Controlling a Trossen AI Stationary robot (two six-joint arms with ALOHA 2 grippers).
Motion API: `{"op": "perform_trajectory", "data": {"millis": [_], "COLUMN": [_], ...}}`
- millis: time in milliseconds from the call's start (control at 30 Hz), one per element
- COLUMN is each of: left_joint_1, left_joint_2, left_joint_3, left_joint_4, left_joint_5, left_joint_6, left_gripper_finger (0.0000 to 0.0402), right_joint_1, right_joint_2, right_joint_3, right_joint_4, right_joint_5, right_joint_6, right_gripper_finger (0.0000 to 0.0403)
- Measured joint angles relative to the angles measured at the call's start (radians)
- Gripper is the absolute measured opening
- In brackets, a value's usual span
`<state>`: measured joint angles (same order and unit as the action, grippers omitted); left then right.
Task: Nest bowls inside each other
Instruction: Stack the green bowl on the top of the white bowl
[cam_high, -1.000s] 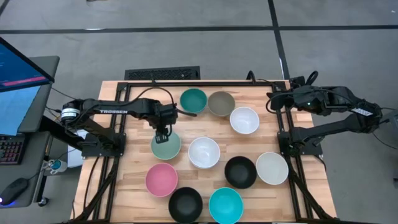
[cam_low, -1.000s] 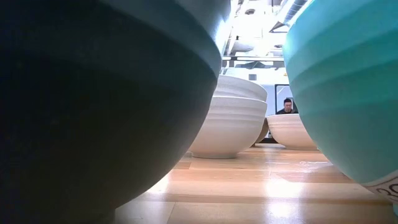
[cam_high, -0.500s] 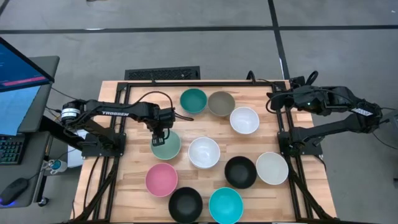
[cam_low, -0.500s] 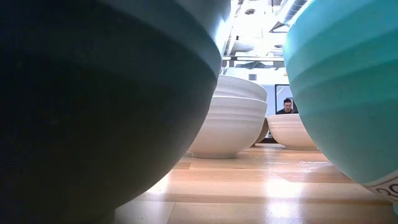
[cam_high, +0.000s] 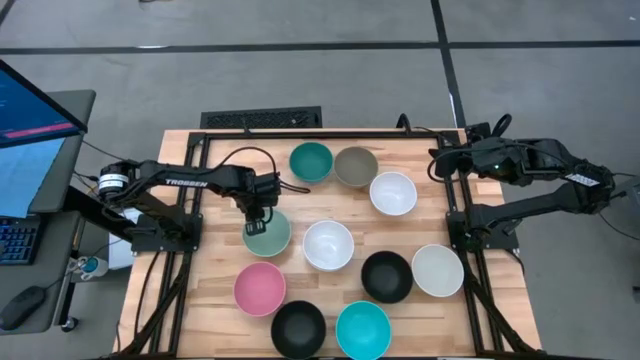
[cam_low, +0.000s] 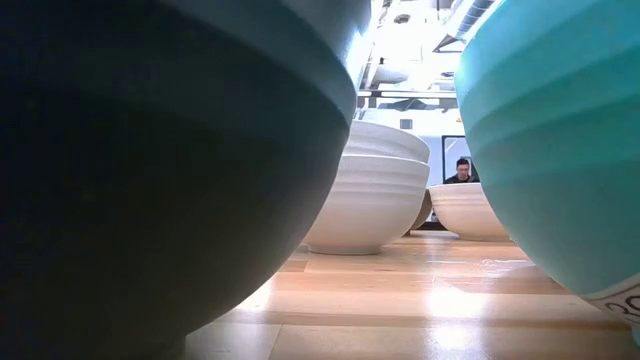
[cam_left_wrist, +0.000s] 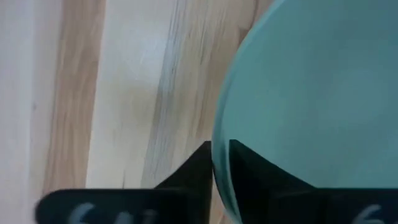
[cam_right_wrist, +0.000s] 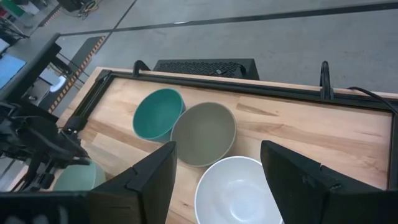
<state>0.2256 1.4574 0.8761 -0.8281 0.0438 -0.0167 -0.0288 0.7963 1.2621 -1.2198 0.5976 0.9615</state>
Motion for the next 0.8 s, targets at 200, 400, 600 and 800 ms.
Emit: {"op": "perform_trajectory", "data": {"millis": [200, 400, 600, 800], "left_joint_1": [0.000, 0.000, 0.022, 0.028], "left_joint_2": [-0.001, 0.000, 0.000, 0.001], "left_joint_3": [0.001, 0.001, 0.001, 0.064], "left_joint_4": [0.057, 0.101, 0.078, 0.004], "left_joint_5": [-0.081, -0.062, 0.071, 0.052], "left_joint_6": [-0.071, -0.074, -0.104, -0.140], "left_gripper_finger": [0.0006, 0.0024, 0.0005, 0.0003], "right_joint_1": [0.000, 0.000, 0.000, 0.000], "right_joint_2": [0.000, 0.000, 0.000, 0.000], "right_joint_3": [0.000, 0.000, 0.000, 0.000], "right_joint_4": [0.000, 0.000, 0.000, 0.000], "right_joint_5": [0.000, 0.000, 0.001, 0.001], "right_joint_6": [0.000, 0.000, -0.001, -0.001], "right_gripper_finger": [0.0256, 0.0256, 0.0256, 0.0256]}}
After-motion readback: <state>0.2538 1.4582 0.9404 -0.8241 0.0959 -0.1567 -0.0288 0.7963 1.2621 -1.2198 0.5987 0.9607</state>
